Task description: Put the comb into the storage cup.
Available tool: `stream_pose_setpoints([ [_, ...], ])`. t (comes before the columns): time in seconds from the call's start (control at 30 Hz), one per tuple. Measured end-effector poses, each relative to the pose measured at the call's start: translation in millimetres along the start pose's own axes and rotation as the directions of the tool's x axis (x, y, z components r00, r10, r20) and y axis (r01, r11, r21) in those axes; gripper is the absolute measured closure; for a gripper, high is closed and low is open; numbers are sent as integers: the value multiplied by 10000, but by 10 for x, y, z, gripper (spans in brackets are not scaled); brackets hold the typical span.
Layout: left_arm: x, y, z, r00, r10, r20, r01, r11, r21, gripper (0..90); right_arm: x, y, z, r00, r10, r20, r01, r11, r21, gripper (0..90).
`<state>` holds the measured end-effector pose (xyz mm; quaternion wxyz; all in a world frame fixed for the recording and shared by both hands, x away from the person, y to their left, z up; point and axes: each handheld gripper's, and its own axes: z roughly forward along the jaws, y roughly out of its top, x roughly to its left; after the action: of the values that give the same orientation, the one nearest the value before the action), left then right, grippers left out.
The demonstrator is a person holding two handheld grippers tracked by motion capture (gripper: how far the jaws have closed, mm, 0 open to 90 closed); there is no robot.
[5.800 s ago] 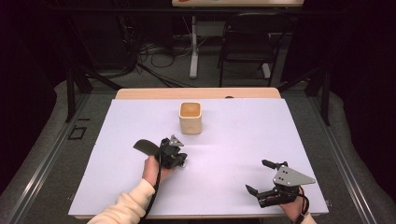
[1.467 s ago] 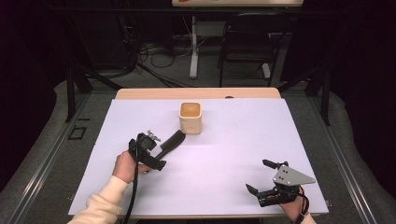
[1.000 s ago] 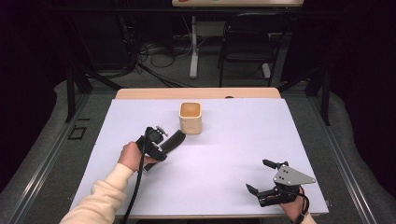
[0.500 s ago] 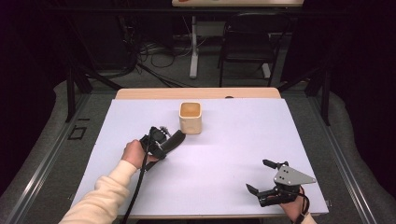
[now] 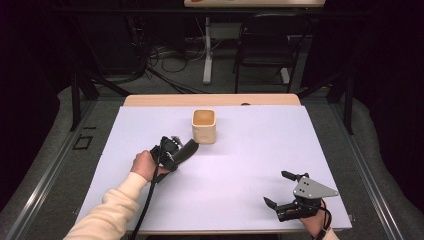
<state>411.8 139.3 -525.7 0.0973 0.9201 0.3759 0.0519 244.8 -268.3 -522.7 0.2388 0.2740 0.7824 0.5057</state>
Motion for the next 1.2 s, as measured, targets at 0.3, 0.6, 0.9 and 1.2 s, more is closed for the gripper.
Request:
stream_pose_setpoints([
  [0.3, 4, -27, -32, 10000, -18, 7, 18, 10000, -4, 722, -1, 0, 0, 10000, -8, 14, 8, 10000, -5, 3],
  [0.6, 5, -124, -92, 10000, 66, 50, -66, 10000, -64, 723, -2, 2, -4, 10000, -2, 20, 2, 10000, -1, 3],
  [0.9, -16, -270, -131, 9997, 92, 211, -83, 9991, -406, 723, 1, 2, 2, 10000, -1, 21, 1, 10000, -15, 3],
  [1.2, -33, -374, -212, 9995, 203, 233, -179, 9951, -977, 723, 2, 2, 0, 10000, 9, 6, -9, 10000, -15, 3],
])
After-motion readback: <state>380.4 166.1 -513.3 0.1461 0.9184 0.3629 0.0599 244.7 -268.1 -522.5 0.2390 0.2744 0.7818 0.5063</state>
